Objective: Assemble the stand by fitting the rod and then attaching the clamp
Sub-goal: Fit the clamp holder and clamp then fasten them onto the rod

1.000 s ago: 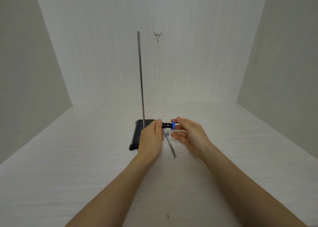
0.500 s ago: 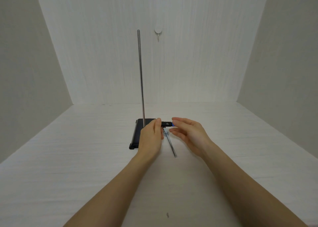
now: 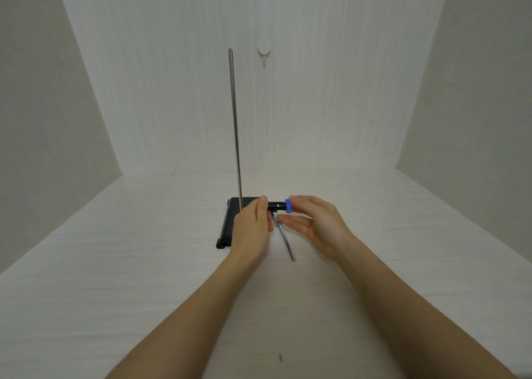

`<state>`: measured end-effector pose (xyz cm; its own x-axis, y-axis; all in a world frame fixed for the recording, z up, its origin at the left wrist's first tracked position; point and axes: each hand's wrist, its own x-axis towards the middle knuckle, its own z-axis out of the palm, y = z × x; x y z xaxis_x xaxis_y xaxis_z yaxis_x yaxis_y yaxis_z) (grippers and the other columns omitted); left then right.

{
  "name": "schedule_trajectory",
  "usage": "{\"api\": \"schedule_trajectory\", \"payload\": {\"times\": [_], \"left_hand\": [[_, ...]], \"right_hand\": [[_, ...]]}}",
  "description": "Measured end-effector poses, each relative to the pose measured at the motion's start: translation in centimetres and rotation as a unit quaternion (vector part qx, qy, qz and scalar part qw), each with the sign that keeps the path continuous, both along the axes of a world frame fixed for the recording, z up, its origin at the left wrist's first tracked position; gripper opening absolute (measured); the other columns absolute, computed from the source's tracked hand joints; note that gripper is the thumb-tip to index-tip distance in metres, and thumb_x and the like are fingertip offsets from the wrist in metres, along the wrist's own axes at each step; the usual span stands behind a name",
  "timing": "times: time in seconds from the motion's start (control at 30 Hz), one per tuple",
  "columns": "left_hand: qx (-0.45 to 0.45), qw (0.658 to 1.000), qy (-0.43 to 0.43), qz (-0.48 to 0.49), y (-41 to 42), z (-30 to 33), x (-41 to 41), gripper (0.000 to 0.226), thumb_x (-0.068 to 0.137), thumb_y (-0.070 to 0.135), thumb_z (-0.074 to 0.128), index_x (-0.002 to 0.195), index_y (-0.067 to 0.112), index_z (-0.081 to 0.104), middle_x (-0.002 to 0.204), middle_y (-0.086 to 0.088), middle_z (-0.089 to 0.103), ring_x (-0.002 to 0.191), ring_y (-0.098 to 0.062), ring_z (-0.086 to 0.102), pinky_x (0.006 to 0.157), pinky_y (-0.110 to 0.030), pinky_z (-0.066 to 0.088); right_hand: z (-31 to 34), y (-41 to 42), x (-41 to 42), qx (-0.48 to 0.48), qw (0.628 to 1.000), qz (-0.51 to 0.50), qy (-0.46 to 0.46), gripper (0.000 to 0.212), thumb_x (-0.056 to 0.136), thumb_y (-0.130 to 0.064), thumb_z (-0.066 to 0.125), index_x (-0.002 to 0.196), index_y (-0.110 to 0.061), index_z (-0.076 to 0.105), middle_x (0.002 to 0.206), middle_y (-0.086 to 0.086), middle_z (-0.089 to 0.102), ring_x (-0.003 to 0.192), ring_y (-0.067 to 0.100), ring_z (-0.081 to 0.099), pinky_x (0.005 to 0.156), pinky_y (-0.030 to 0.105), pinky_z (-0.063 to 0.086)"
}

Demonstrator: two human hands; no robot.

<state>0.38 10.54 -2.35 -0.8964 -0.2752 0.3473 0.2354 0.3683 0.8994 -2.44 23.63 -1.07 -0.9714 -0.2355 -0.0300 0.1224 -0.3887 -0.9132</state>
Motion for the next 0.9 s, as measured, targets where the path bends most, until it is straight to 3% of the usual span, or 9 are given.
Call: {"api": "schedule_trajectory", "payload": {"times": [0.1,0.3,0.43,0.5,0.8,0.9], "left_hand": [[-0.003,1.000,0.001,0.002,-0.05,0.03,0.03,0.047,0.102,0.027,0.030,0.062,0.009,0.046,0.055,0.001,0.047,0.052,-0.013,0.040,0.060,-0.028,0.034],[-0.007,1.000,0.002,0.010,-0.03,0.16,0.00,0.049,0.102,0.027,0.030,0.059,0.009,0.045,0.051,0.002,0.044,0.050,-0.014,0.039,0.059,-0.029,0.034],[-0.005,1.000,-0.006,0.009,-0.05,0.16,-0.03,0.048,0.102,0.027,0.030,0.062,0.008,0.047,0.054,0.000,0.046,0.051,-0.014,0.040,0.061,-0.030,0.035],[-0.007,1.000,-0.005,0.009,-0.09,0.15,-0.03,0.048,0.102,0.027,0.030,0.063,0.007,0.048,0.055,0.000,0.048,0.051,-0.014,0.041,0.062,-0.030,0.035],[-0.007,1.000,-0.010,0.012,-0.15,0.17,-0.11,0.049,0.102,0.029,0.029,0.060,0.008,0.046,0.055,0.000,0.048,0.049,-0.013,0.039,0.056,-0.027,0.033],[-0.006,1.000,-0.015,0.011,-0.14,0.13,-0.14,0.049,0.102,0.029,0.029,0.062,0.008,0.047,0.056,0.000,0.049,0.049,-0.012,0.039,0.055,-0.025,0.033]], "right_hand": [[-0.18,-0.10,0.11,0.010,1.000,0.007,0.020,0.008,0.084,0.004,0.062,0.091,0.001,0.066,0.089,0.016,0.067,0.070,0.023,0.073,0.064,0.020,0.058],[0.14,-0.20,0.08,0.030,0.998,-0.017,0.048,0.027,0.080,0.019,0.048,0.067,0.002,0.064,0.090,0.015,0.067,0.080,0.019,0.071,0.073,0.017,0.058],[0.11,-0.16,-0.01,-0.001,1.000,-0.008,0.018,0.006,0.085,0.004,0.057,0.088,0.001,0.061,0.091,0.016,0.067,0.079,0.025,0.072,0.070,0.022,0.059],[-0.11,-0.18,-0.01,0.006,1.000,0.005,0.008,0.012,0.086,-0.001,0.061,0.097,0.001,0.062,0.091,0.015,0.067,0.074,0.024,0.073,0.069,0.023,0.059],[-0.02,-0.15,0.10,0.008,0.999,-0.014,0.035,0.023,0.081,0.017,0.051,0.069,0.002,0.063,0.092,0.017,0.066,0.073,0.020,0.073,0.067,0.018,0.058],[-0.03,-0.09,-0.18,-0.017,1.000,-0.017,0.012,0.011,0.085,0.007,0.054,0.079,0.001,0.061,0.090,0.015,0.065,0.076,0.026,0.074,0.068,0.023,0.059]]}}
